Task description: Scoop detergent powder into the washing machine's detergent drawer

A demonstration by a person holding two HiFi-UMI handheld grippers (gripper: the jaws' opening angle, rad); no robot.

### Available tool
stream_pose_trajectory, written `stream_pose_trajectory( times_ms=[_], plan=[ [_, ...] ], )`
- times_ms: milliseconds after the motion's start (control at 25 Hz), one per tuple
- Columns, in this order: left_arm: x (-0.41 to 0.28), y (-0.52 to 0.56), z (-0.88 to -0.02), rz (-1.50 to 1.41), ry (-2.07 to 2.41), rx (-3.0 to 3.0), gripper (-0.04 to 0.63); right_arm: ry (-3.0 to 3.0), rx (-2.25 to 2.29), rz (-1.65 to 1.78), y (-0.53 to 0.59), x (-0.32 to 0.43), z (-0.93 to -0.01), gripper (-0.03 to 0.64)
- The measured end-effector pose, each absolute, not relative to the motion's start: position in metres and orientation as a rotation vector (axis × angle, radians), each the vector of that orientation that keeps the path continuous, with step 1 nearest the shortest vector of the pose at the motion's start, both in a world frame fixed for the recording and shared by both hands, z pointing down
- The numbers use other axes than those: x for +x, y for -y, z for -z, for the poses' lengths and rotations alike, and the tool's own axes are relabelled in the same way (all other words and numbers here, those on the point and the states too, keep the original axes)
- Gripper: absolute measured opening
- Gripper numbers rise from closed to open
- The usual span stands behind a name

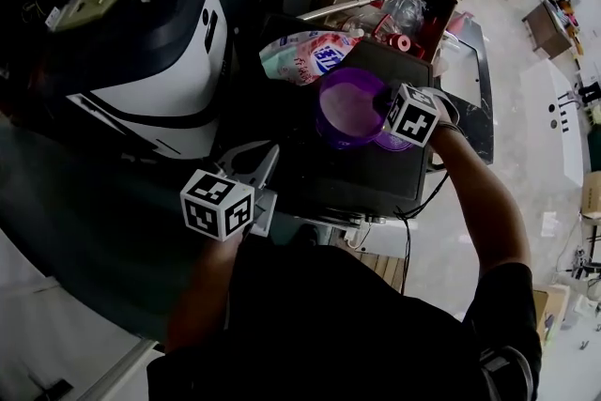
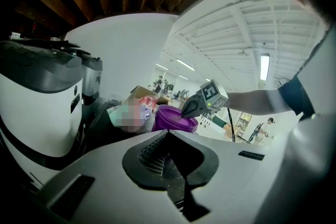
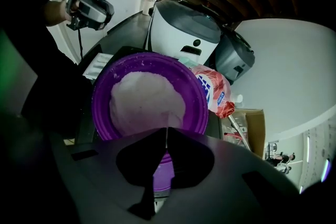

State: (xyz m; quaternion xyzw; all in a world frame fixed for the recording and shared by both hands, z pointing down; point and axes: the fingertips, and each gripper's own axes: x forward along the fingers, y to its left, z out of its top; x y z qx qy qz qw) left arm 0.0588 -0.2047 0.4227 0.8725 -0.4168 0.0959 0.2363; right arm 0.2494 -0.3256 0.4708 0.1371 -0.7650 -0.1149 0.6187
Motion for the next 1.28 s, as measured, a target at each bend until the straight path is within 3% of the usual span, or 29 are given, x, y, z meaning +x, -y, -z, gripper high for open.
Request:
stream_pose_trajectory(
  times_ms=[560,1280],
  plan=[
    [0.041,0.204,-0.434,-0.147,1.125,2.369,0.008,1.596,0.250,0.314,0.325,0.244,-0.476,0.021],
    [0.045,0.206,-0.420,-0.212,1.071,2.429,0.009,1.697,0.354,0.244,0.320,0.238,-0.476,0.021]
  ],
)
